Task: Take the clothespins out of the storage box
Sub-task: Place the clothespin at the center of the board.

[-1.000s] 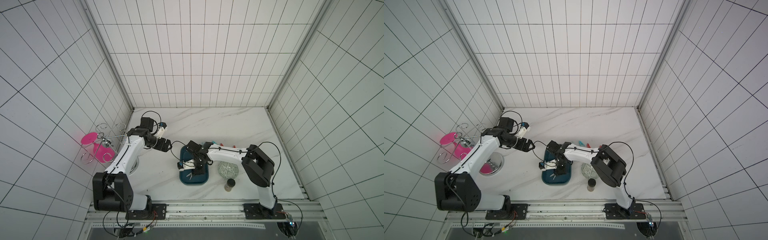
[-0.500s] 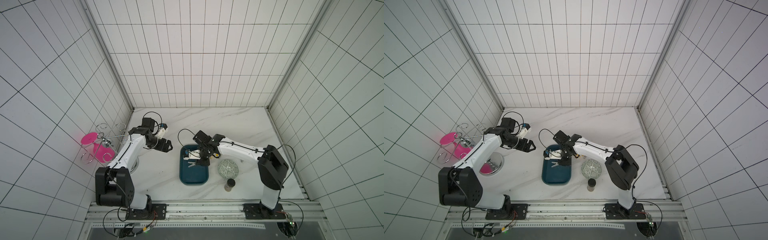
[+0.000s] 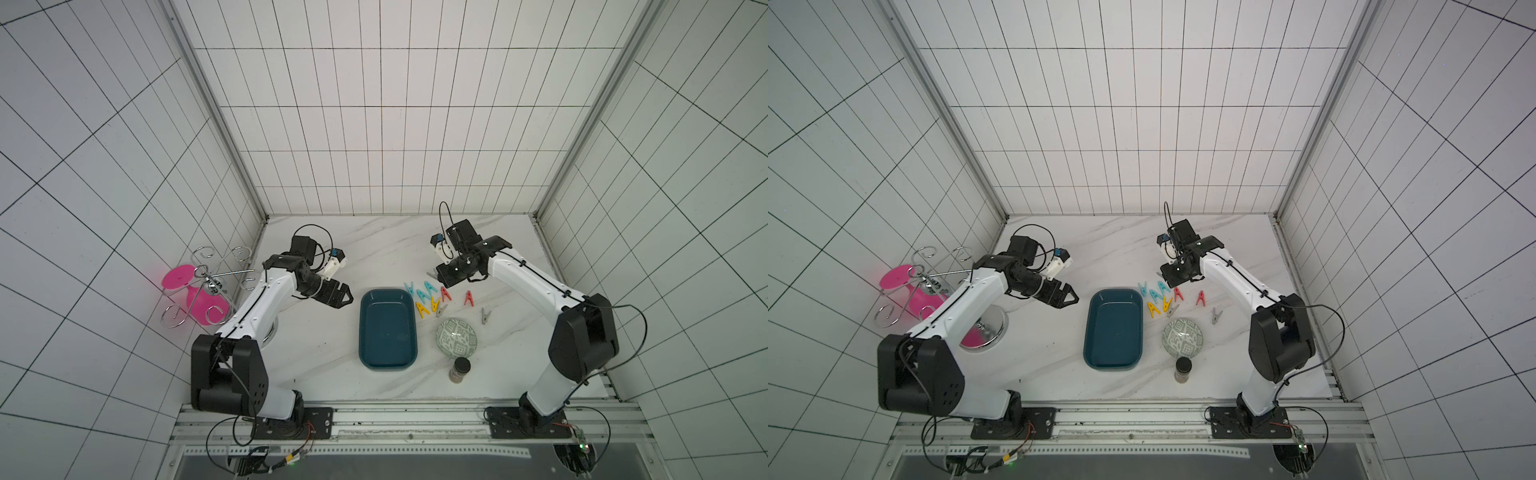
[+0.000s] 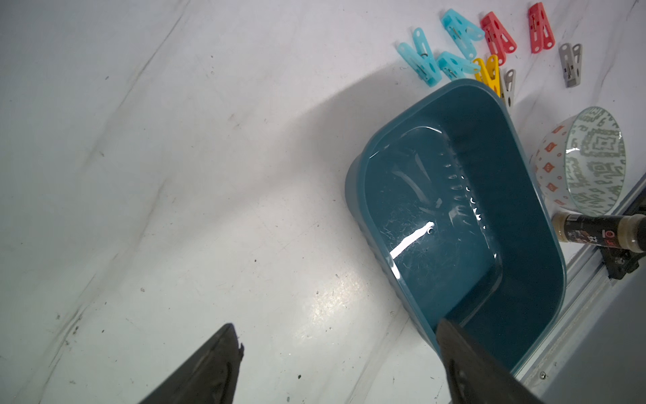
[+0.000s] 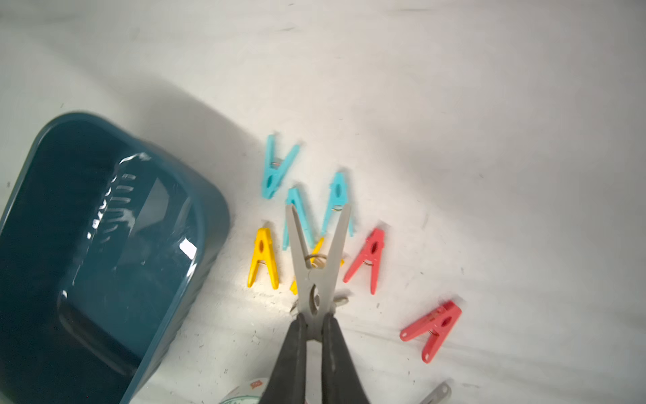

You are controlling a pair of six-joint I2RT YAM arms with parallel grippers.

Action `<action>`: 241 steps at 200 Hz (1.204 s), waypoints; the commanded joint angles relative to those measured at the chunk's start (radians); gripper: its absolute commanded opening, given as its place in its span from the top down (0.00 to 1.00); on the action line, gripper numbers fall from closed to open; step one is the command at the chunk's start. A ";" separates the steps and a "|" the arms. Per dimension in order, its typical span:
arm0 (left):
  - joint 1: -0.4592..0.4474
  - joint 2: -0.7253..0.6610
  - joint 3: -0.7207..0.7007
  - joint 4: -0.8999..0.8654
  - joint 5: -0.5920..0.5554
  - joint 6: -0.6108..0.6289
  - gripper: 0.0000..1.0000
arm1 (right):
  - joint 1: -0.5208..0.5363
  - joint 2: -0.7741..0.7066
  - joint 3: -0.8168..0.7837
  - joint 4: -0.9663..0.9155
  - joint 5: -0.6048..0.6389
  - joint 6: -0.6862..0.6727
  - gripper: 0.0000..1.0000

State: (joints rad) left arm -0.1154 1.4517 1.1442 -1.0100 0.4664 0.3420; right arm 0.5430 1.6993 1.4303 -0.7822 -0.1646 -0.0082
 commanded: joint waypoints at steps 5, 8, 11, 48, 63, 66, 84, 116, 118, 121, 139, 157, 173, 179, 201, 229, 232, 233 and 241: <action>-0.031 -0.014 0.000 0.001 -0.012 0.046 0.11 | -0.103 -0.018 -0.019 -0.082 0.116 0.250 0.89; -0.034 -0.014 -0.001 0.001 -0.013 0.047 0.11 | -0.118 -0.015 -0.019 -0.089 0.129 0.271 0.89; -0.036 -0.014 -0.002 0.001 -0.016 0.049 0.11 | -0.132 -0.012 -0.019 -0.098 0.137 0.289 0.89; -0.040 -0.020 -0.015 0.000 -0.012 0.059 0.11 | -0.246 0.014 -0.066 -0.142 0.146 0.364 0.89; -0.040 -0.023 -0.028 0.002 -0.006 0.065 0.11 | -0.256 0.027 -0.088 -0.153 0.144 0.357 0.89; -0.040 -0.025 -0.030 0.005 -0.004 0.066 0.11 | -0.256 0.030 -0.095 -0.152 0.141 0.354 0.89; -0.040 -0.033 -0.050 0.025 0.008 0.074 0.11 | -0.258 0.043 -0.136 -0.147 0.130 0.347 0.89; -0.037 -0.074 -0.103 0.122 0.025 0.056 0.11 | -0.265 0.057 -0.193 -0.122 0.127 0.338 0.87; -0.037 -0.077 -0.107 0.129 0.026 0.054 0.11 | -0.265 0.058 -0.194 -0.121 0.128 0.337 0.87; -0.037 -0.081 -0.114 0.144 0.026 0.051 0.11 | -0.267 0.060 -0.195 -0.121 0.130 0.334 0.86; -0.034 -0.106 -0.148 0.220 0.026 0.027 0.10 | -0.279 0.062 -0.199 -0.119 0.130 0.319 0.83; -0.022 -0.129 -0.182 0.301 0.025 -0.007 0.10 | -0.294 0.057 -0.202 -0.103 0.096 0.308 0.77; -0.002 -0.148 -0.210 0.360 0.023 -0.037 0.09 | -0.314 0.063 -0.197 -0.095 0.050 0.303 0.71; 0.009 -0.153 -0.219 0.379 0.020 -0.046 0.09 | -0.322 0.064 -0.193 -0.094 0.037 0.302 0.69; 0.050 -0.202 -0.279 0.508 -0.031 -0.099 0.06 | -0.351 0.039 -0.182 -0.078 -0.004 0.289 0.63; 0.108 -0.300 -0.426 0.763 -0.104 -0.154 0.01 | -0.398 -0.034 -0.190 0.016 -0.018 0.229 0.51; 0.113 -0.309 -0.445 0.794 -0.111 -0.156 0.01 | -0.403 -0.043 -0.192 0.030 -0.013 0.221 0.50; 0.114 -0.312 -0.452 0.805 -0.114 -0.157 0.01 | -0.406 -0.045 -0.193 0.034 -0.011 0.218 0.50; 0.120 -0.334 -0.504 0.889 -0.147 -0.175 0.01 | -0.426 -0.066 -0.202 0.075 -0.006 0.197 0.47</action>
State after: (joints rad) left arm -0.0208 1.1797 0.7464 -0.4263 0.4080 0.2314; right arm 0.1665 1.7195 1.2488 -0.8188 -0.1562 0.2600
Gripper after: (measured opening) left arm 0.986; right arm 0.493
